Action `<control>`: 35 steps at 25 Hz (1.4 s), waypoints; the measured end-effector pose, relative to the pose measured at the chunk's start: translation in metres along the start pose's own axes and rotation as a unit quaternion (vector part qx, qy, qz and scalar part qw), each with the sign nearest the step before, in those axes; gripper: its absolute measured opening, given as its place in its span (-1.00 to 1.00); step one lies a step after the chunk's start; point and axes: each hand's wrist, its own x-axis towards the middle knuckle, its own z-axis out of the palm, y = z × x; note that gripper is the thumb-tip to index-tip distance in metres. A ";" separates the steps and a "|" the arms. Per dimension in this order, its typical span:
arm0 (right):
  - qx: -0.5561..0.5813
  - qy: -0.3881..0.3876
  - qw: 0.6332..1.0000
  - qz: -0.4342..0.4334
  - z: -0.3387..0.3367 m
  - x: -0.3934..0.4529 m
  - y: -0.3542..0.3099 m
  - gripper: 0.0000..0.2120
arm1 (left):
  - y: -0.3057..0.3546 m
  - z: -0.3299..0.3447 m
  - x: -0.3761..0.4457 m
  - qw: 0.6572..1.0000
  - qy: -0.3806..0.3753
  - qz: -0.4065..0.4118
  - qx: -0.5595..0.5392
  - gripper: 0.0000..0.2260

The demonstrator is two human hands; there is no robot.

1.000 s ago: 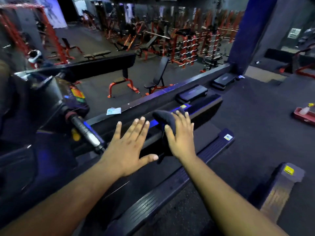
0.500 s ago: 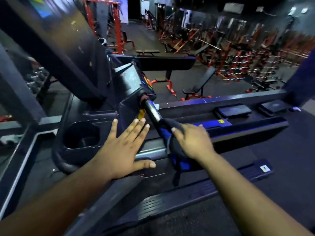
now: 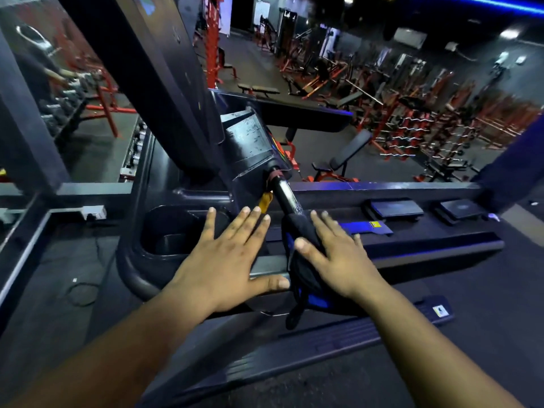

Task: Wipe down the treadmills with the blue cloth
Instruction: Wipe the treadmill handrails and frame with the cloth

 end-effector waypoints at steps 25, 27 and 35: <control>-0.091 -0.038 0.992 -0.082 0.008 0.131 -0.037 -0.03 | -0.004 -0.002 0.003 1.000 -0.010 -0.023 0.011 0.00; -0.122 -0.062 0.983 -0.122 0.009 0.116 -0.019 -0.07 | -0.022 -0.004 -0.004 0.999 -0.002 -0.028 0.033 0.01; -0.078 -0.015 0.994 -0.077 0.008 0.139 -0.040 -0.10 | -0.040 -0.006 -0.011 0.999 -0.031 -0.043 -0.007 -0.02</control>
